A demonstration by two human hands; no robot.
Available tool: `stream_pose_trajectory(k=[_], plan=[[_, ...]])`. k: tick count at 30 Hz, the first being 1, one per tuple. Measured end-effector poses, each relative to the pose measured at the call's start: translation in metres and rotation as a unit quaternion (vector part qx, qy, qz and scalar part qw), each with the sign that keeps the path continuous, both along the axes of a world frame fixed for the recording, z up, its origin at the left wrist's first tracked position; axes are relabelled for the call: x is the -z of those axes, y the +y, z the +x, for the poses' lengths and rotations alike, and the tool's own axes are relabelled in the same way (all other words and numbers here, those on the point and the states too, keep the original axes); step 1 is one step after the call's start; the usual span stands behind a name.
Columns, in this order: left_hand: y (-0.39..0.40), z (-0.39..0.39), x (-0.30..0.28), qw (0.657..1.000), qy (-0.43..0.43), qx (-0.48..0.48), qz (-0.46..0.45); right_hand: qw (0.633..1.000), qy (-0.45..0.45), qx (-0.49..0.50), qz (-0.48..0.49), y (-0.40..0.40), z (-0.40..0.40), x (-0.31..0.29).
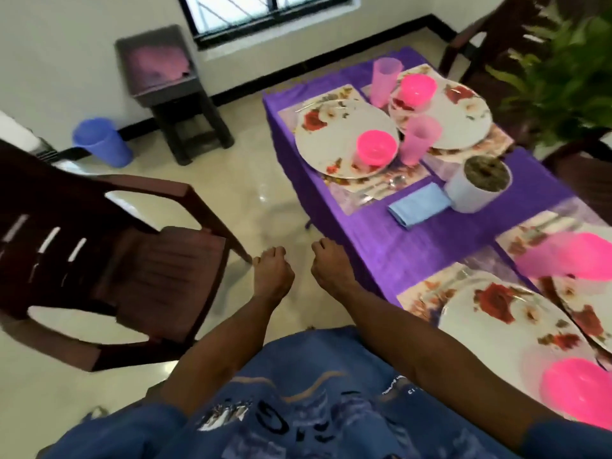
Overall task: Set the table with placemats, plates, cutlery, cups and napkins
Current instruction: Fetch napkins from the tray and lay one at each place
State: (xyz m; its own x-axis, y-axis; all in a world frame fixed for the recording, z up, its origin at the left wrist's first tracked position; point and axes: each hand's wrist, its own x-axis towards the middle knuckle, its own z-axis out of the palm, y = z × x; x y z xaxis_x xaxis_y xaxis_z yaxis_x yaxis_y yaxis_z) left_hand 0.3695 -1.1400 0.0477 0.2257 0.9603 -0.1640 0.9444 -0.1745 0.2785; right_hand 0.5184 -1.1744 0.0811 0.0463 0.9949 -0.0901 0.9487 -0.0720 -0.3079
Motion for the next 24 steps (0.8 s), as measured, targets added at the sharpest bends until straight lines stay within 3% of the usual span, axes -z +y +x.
stream_pose_trajectory(k=[4,8,16,24], plan=[[0.03,-0.042,0.005,0.996,0.05,-0.013,-0.077,0.996,-0.031,-0.064,-0.06,0.045,-0.035,0.011],[0.068,-0.067,0.009,0.991,0.042,-0.043,-0.124,0.988,-0.052,-0.095,-0.114,0.101,-0.055,0.021],[0.223,-0.106,0.031,0.992,0.001,-0.086,-0.091,0.978,-0.054,-0.145,-0.143,0.27,-0.089,0.032],[0.399,-0.162,0.007,0.983,-0.022,-0.163,-0.077,0.981,-0.036,-0.132,-0.139,0.461,-0.129,0.005]])
